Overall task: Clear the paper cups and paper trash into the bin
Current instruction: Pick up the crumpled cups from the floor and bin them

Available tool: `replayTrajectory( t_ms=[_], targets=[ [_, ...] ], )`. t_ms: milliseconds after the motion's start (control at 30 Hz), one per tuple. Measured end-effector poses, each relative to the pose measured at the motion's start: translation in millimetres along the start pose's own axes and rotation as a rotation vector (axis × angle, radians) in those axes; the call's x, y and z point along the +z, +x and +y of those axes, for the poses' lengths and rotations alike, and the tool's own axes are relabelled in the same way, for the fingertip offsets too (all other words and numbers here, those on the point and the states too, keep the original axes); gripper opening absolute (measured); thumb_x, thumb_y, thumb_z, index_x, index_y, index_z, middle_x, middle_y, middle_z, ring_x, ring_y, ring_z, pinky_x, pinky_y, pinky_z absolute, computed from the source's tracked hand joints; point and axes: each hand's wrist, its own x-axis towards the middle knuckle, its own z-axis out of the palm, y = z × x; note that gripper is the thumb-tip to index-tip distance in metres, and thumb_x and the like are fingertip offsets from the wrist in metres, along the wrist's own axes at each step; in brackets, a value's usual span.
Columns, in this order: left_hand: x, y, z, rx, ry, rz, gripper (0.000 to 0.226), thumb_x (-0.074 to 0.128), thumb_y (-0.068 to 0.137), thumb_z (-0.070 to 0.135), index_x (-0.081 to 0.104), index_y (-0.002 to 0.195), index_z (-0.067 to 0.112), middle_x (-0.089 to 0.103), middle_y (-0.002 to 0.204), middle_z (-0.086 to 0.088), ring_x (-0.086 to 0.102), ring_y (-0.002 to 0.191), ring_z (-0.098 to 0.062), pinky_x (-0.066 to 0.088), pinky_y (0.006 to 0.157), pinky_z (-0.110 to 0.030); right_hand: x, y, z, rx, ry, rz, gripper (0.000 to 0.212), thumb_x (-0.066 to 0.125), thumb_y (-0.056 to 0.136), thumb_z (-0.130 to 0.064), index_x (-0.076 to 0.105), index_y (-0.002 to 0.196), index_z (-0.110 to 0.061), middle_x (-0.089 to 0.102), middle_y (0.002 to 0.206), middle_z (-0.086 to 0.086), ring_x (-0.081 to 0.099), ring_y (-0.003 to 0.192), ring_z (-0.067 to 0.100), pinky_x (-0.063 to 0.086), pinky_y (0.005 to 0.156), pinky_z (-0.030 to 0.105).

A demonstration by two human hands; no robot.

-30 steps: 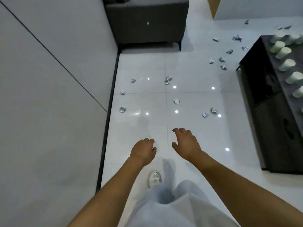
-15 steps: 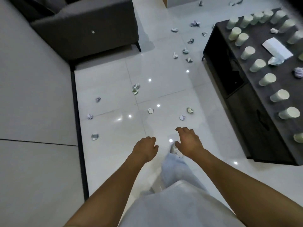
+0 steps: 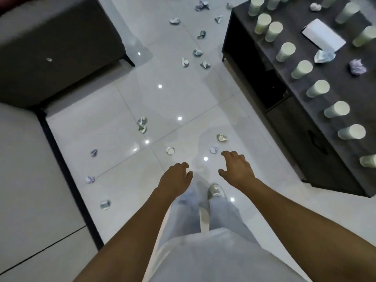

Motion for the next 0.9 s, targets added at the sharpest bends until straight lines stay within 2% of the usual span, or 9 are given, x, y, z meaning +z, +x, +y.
replayTrajectory(
  t_ms=[167,400,567,900],
  targets=[
    [-7,65,-25,0.075,0.111,-0.112,0.038,0.04,0.099,0.033,0.048,0.131,0.015,0.056,0.12,-0.008,0.052,0.113,-0.024,0.042,0.091,-0.032,16,58,-3,0.111,0.082,-0.002,0.062,0.056,0.091,-0.035,0.03,0.145,-0.019,0.045,0.136,0.01,0.044,0.12,0.03,0.04,0.095,0.036],
    [20,158,-42,0.094,0.151,-0.156,0.034,0.041,0.099,0.031,0.049,0.128,0.015,0.057,0.116,-0.007,0.053,0.111,-0.024,0.042,0.086,-0.03,58,140,23,0.177,0.178,-0.011,0.064,0.057,0.091,-0.034,0.028,0.147,-0.021,0.045,0.134,0.01,0.044,0.118,0.03,0.04,0.094,0.037],
    [81,243,-53,0.119,0.196,-0.206,0.037,0.039,0.099,0.031,0.046,0.133,0.016,0.056,0.12,-0.006,0.053,0.111,-0.023,0.043,0.086,-0.032,121,218,71,0.209,0.168,-0.047,0.058,0.058,0.09,-0.032,0.036,0.14,-0.016,0.046,0.133,0.01,0.045,0.118,0.031,0.042,0.092,0.038],
    [235,440,-111,0.143,0.158,-0.17,0.039,0.042,0.098,0.031,0.048,0.133,0.016,0.055,0.129,-0.005,0.051,0.118,-0.022,0.041,0.094,-0.031,293,399,162,0.134,0.124,-0.037,0.058,0.057,0.09,-0.028,0.033,0.141,-0.014,0.042,0.134,0.011,0.044,0.115,0.031,0.041,0.087,0.038]
  ],
)
